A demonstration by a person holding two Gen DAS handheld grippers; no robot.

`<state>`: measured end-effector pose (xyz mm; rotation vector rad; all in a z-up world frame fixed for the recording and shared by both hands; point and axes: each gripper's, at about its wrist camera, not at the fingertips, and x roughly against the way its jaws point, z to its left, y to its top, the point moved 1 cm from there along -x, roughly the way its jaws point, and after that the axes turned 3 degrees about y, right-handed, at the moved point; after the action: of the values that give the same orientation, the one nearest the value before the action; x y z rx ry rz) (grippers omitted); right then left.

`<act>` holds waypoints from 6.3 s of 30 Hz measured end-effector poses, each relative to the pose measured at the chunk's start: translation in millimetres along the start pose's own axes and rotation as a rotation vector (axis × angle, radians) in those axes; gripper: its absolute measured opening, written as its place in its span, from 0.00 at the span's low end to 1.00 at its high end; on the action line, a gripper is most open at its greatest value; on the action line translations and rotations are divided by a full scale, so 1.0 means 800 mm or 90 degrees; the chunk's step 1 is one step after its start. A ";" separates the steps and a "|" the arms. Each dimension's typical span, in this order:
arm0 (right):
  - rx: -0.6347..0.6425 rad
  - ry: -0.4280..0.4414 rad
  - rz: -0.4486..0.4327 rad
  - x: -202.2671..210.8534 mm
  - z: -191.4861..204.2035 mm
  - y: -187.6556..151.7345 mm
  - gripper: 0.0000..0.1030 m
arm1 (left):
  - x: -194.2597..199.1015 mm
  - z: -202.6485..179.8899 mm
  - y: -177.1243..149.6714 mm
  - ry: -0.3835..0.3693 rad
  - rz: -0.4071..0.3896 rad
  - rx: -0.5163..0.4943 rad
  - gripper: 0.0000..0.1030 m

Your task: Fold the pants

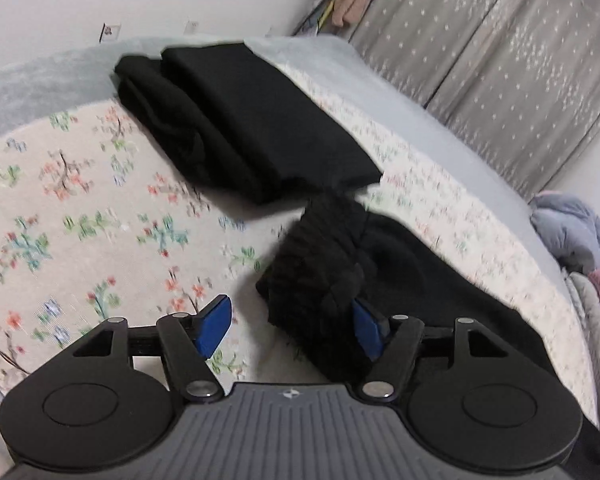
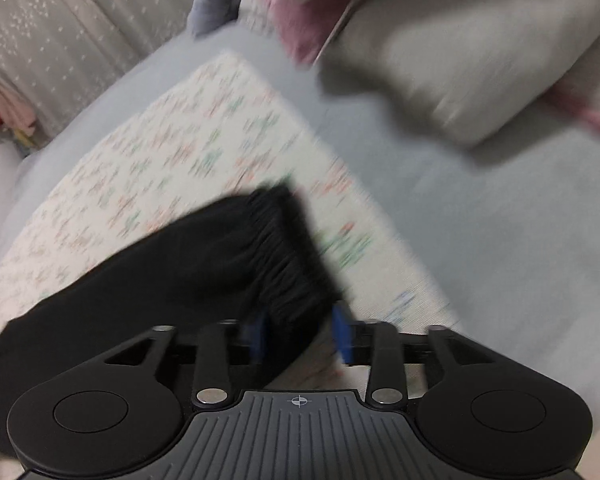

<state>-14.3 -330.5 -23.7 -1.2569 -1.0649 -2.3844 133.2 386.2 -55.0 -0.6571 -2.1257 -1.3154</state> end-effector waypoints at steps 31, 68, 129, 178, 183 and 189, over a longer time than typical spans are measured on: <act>0.512 0.170 0.070 -0.129 0.244 -0.043 0.53 | -0.212 -0.420 -0.017 -0.051 0.139 -0.530 0.35; 0.417 0.093 -0.006 -0.116 0.171 0.041 0.42 | -0.268 -0.402 -0.045 -0.123 0.060 -0.386 0.07; 0.272 0.009 -0.001 -0.100 0.066 0.076 0.19 | -0.240 -0.397 -0.038 -0.140 0.057 -0.356 0.04; 0.687 0.117 0.003 -0.101 0.259 -0.106 0.40 | 0.006 -0.038 0.001 0.053 -0.092 0.150 0.66; 0.673 0.189 -0.039 -0.076 0.273 -0.111 0.40 | -0.014 0.011 -0.030 0.003 0.009 0.332 0.68; 0.740 0.248 -0.011 -0.067 0.305 -0.166 0.40 | -0.060 -0.017 -0.045 -0.026 0.066 0.323 0.78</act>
<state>100.1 -72.3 -42.4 -0.3392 -1.8388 -1.3914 147.3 353.7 -105.1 -0.5672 -2.2955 -0.6663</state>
